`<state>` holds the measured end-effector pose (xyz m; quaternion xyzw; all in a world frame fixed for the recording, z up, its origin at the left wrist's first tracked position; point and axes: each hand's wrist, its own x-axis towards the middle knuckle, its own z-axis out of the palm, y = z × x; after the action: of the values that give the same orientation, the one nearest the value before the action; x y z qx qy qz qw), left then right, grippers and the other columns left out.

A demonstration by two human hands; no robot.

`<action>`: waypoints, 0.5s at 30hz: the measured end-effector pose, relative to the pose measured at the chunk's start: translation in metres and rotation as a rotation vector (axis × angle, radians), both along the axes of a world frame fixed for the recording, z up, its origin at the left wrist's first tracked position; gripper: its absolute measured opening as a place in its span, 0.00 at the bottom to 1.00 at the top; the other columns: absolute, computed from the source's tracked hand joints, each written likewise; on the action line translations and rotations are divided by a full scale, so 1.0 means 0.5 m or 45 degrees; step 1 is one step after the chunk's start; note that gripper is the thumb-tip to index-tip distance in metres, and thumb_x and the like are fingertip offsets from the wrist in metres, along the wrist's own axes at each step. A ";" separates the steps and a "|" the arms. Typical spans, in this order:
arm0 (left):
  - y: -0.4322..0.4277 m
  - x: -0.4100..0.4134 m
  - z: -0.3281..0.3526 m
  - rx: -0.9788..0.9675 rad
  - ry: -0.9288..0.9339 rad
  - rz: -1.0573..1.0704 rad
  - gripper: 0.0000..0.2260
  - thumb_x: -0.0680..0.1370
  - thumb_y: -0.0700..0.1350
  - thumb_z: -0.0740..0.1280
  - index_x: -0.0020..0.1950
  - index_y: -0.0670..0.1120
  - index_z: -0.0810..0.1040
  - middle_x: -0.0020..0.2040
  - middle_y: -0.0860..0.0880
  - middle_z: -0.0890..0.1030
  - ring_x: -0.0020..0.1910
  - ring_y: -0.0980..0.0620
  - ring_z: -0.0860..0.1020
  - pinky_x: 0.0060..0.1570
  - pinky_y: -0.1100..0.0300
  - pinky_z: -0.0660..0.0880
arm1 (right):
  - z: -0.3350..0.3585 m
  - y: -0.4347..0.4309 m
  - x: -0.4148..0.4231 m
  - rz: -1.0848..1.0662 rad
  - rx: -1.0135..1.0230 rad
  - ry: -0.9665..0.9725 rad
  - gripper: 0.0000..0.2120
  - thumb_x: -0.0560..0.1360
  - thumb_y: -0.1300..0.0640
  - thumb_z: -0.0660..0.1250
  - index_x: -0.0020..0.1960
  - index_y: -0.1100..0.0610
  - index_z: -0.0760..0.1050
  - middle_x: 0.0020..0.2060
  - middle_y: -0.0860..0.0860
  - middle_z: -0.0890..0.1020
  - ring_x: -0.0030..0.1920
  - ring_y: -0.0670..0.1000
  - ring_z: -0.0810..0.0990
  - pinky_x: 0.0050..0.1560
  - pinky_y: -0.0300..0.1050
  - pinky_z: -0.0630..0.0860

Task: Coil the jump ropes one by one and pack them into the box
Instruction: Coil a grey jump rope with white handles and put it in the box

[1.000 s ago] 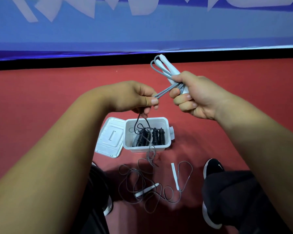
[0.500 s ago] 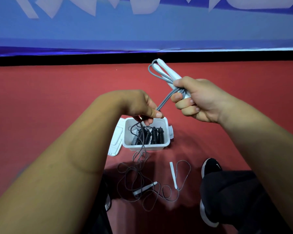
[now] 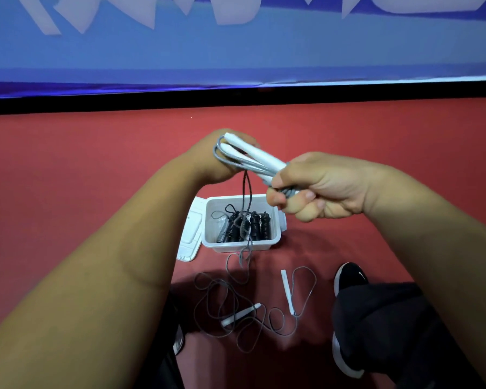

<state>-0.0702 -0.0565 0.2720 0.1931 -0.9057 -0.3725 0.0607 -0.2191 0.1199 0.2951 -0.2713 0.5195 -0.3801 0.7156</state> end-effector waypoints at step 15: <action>0.052 -0.017 0.064 0.386 0.245 -0.047 0.08 0.70 0.34 0.80 0.45 0.36 0.83 0.40 0.40 0.85 0.41 0.49 0.81 0.46 0.58 0.79 | -0.008 0.008 0.002 0.271 0.171 0.236 0.04 0.83 0.67 0.61 0.54 0.66 0.74 0.35 0.53 0.84 0.23 0.42 0.61 0.18 0.33 0.55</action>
<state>-0.0785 -0.0306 0.3040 0.1469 -0.8325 -0.5227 0.1104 -0.2183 0.1240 0.2910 -0.3102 0.5759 -0.2398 0.7174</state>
